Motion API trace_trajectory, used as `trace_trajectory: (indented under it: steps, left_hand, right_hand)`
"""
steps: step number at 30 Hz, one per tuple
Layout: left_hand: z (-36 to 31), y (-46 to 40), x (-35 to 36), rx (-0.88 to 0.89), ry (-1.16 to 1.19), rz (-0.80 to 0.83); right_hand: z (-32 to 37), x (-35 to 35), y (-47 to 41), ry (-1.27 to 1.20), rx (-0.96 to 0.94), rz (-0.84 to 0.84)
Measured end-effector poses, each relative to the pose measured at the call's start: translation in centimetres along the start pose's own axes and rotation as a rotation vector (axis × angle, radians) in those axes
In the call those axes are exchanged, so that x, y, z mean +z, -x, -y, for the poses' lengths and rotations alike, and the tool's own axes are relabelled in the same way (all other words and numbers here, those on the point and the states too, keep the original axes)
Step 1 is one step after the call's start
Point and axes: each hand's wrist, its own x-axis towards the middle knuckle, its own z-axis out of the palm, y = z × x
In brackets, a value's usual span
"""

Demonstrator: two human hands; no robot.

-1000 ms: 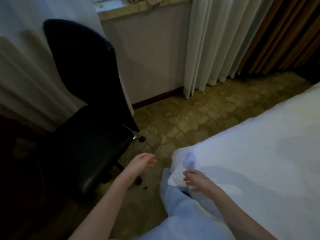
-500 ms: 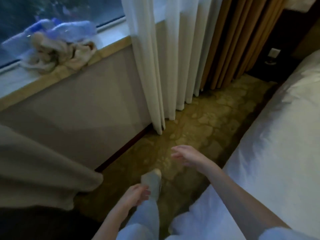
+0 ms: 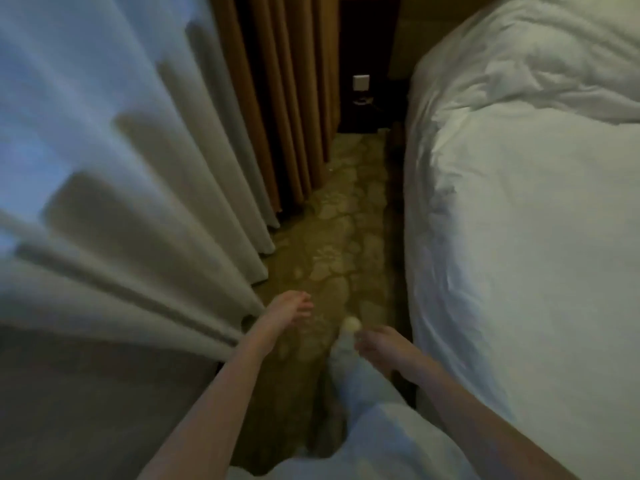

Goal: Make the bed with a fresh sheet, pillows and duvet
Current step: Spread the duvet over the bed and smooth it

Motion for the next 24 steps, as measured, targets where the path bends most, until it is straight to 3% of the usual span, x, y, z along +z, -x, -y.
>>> trace_trajectory:
  steps: [7, 18, 24]
  left_hand:
    - [-16.7, -15.0, 3.3, 0.004, -0.019, 0.108]
    - [-36.9, -32.4, 5.7, -0.08, -0.079, 0.184]
    - [-50.6, -46.4, 8.2, -0.024, -0.123, 0.195]
  right_hand:
    - [11.5, -12.0, -10.8, -0.162, 0.057, -0.142]
    - [38.1, -32.6, -24.1, -0.355, -0.113, -0.276]
    - [51.0, -42.9, -32.2, -0.398, -0.171, -0.357]
